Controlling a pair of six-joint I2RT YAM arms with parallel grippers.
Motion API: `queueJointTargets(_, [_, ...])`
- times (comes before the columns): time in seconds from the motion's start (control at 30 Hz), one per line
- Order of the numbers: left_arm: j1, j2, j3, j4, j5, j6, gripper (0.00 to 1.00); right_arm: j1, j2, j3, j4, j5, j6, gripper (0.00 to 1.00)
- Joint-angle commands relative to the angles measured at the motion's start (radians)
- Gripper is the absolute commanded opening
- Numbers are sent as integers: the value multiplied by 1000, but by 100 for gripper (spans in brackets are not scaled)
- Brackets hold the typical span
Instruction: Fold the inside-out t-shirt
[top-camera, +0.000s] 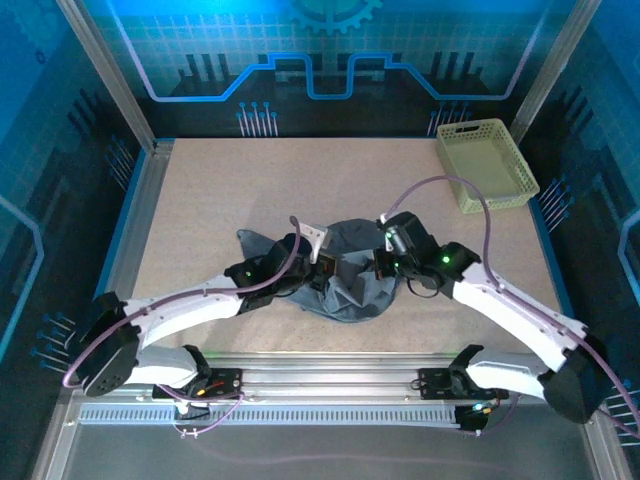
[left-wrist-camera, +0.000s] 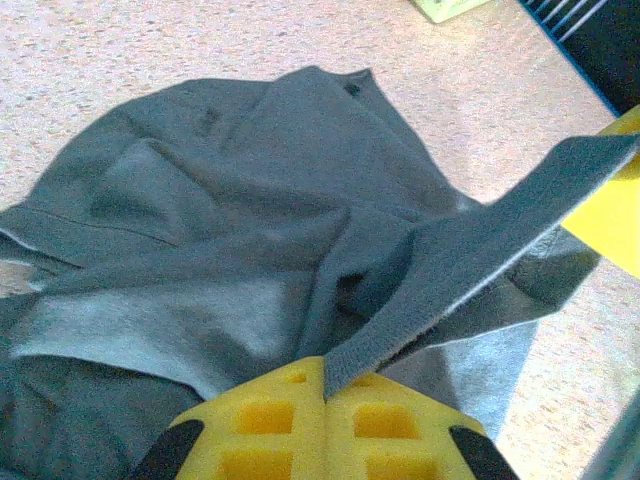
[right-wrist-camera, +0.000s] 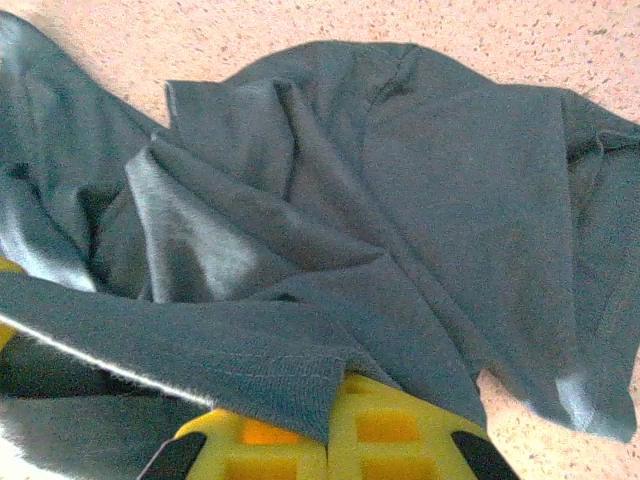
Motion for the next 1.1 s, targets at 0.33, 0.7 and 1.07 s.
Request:
queueJointTargets(0.33, [88,57,5,-30,79,-16,9,98,128,166,-146,135,-25,53])
queueJointTargets(0.7, [89,56,-13,-21,87,-21,9,180,204,153,-71,165,-24,55])
queueJointTargets(1.07, [89,41,-37,-14,85,-33,10,126,311,202,-55,180,-59,46])
